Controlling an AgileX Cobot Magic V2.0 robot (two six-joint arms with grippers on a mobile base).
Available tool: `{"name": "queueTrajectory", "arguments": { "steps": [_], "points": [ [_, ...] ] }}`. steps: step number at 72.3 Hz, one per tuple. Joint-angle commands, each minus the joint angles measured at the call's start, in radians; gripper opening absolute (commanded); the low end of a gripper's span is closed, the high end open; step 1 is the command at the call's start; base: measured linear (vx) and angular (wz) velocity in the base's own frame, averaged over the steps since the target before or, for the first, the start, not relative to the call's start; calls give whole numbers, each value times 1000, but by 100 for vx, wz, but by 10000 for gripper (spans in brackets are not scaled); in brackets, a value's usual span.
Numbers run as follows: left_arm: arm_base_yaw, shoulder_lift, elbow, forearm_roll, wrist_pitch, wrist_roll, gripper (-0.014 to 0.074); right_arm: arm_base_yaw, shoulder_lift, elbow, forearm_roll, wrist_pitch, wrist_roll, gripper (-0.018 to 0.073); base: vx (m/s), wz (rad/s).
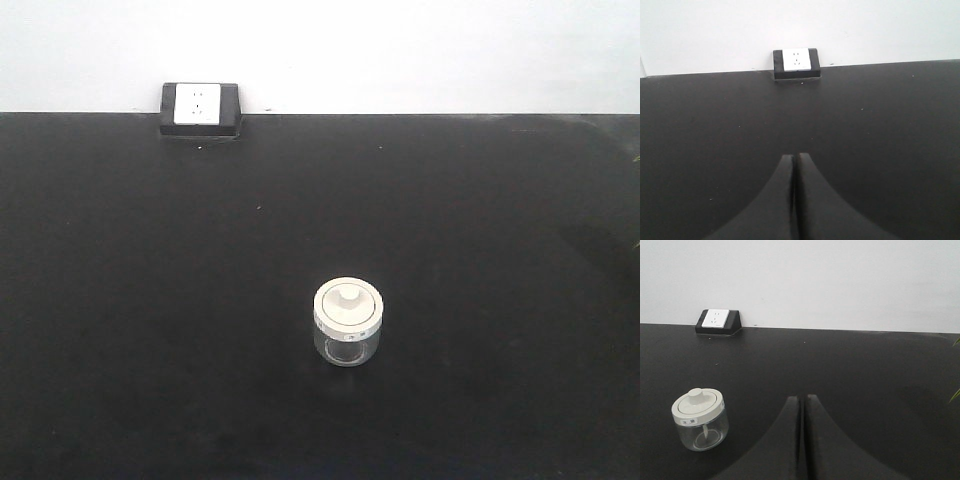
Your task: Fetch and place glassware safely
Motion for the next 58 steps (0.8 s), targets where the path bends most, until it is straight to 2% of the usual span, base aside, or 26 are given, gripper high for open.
{"name": "queueTrajectory", "arguments": {
  "steps": [1, 31, 44, 58],
  "points": [
    [-8, 11, -25, -7, -69, -7, -7, -5, 23, -23, -15, -76, -7, -8, 0, 0],
    [-8, 11, -23, -7, -69, -7, -7, -5, 23, -23, -15, -76, -7, -8, 0, 0],
    [-7, -50, 26, -9, -74, -3, -7, -5, 23, -23, -15, -76, -7, -8, 0, 0],
    [-5, -192, 155, -37, -81, 76, -7, -5, 23, -23, -15, -76, -7, -8, 0, 0]
  ]
}}
